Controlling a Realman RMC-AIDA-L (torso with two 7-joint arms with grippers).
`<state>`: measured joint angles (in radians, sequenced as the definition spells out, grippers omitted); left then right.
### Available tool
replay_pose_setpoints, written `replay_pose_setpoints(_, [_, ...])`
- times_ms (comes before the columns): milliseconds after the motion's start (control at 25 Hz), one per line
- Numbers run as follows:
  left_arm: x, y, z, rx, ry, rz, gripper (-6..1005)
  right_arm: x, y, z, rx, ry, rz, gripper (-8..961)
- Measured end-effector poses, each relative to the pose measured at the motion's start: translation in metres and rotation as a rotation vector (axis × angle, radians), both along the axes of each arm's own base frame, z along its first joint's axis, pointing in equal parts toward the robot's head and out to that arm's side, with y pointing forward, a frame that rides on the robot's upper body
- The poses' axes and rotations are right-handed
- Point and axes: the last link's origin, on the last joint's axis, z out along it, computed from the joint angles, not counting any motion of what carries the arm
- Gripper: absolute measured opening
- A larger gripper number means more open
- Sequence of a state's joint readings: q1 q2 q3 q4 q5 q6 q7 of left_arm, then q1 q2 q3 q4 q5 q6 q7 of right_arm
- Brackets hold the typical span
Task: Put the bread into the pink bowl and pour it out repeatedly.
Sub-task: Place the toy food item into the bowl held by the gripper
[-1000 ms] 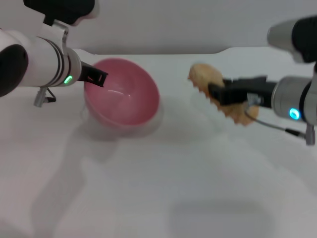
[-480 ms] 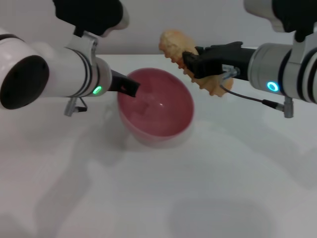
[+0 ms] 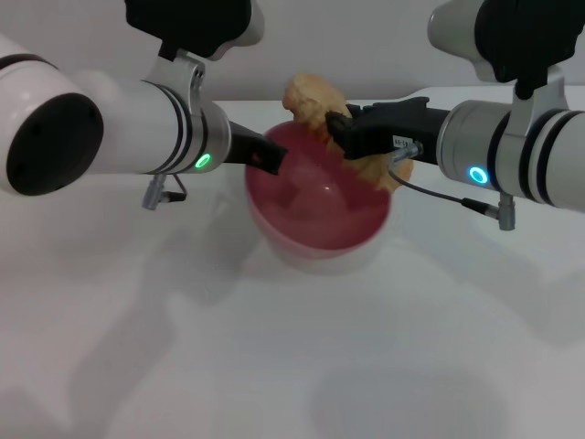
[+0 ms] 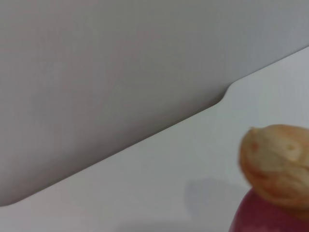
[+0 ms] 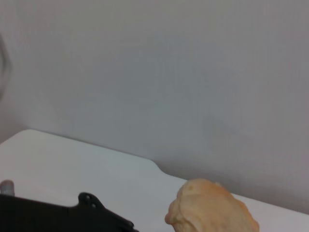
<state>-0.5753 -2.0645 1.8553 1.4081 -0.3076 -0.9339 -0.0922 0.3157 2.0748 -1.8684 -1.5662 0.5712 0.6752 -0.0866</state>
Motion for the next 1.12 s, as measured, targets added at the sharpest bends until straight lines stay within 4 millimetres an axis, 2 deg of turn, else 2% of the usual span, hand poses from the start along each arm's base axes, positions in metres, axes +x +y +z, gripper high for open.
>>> replay_pose_setpoints(280, [0.007,-0.002,-0.004,-0.037,-0.048,-0.032,52,0.003,0.006,-0.009,0.004,0.010,0.019,156])
replay_pose_setpoints(480, [0.009,-0.003,-0.006,-0.042,-0.050,-0.037,52,0.001,0.006,-0.009,0.001,0.012,0.025,351])
replay_pose_setpoints(680, [0.007,-0.001,-0.004,-0.032,-0.048,-0.033,52,-0.007,-0.004,-0.010,-0.023,0.016,0.046,420])
replay_pose_setpoints(920, [0.004,0.005,0.003,0.003,-0.067,-0.030,52,-0.006,-0.012,-0.010,-0.033,0.023,0.041,468])
replay_pose_setpoints(1120, [-0.001,0.008,0.007,0.015,-0.047,-0.033,52,-0.011,-0.019,-0.003,-0.023,0.025,0.065,585])
